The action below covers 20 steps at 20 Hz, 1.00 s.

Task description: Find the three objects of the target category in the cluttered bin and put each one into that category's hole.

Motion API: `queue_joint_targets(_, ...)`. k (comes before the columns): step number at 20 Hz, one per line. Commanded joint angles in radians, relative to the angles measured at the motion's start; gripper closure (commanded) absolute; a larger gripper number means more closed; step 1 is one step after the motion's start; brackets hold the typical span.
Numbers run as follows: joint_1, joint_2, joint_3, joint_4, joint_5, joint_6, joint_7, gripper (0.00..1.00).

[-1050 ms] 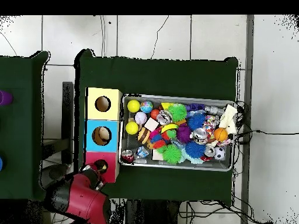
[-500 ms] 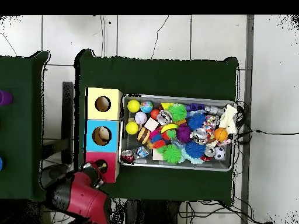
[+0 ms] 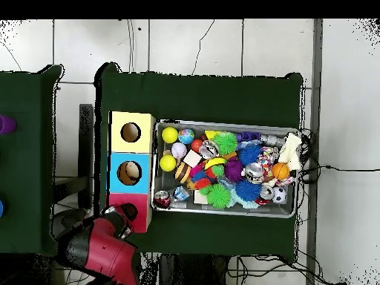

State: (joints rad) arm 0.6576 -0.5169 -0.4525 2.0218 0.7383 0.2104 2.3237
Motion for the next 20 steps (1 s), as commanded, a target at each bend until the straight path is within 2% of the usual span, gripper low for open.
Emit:
queue_joint_targets(1, -0.056, -0.011, 0.148, 0.054, 0.057, -0.054, 0.259, 0.00)
queue_joint_targets(10, -0.057, -0.023, 0.124, 0.042, 0.036, -0.006, 0.241, 0.00)
queue_joint_targets(11, -0.045, -0.016, 0.108, 0.035, 0.030, -0.006, 0.241, 1.00)
queue_joint_targets(15, -0.027, -0.002, 0.085, 0.025, 0.031, -0.005, 0.251, 1.00)
queue_joint_targets(17, -0.020, 0.003, 0.077, 0.014, 0.037, 0.026, 0.264, 1.00)
queue_joint_targets(20, -0.039, -0.007, 0.098, 0.023, 0.042, 0.007, 0.258, 1.00)
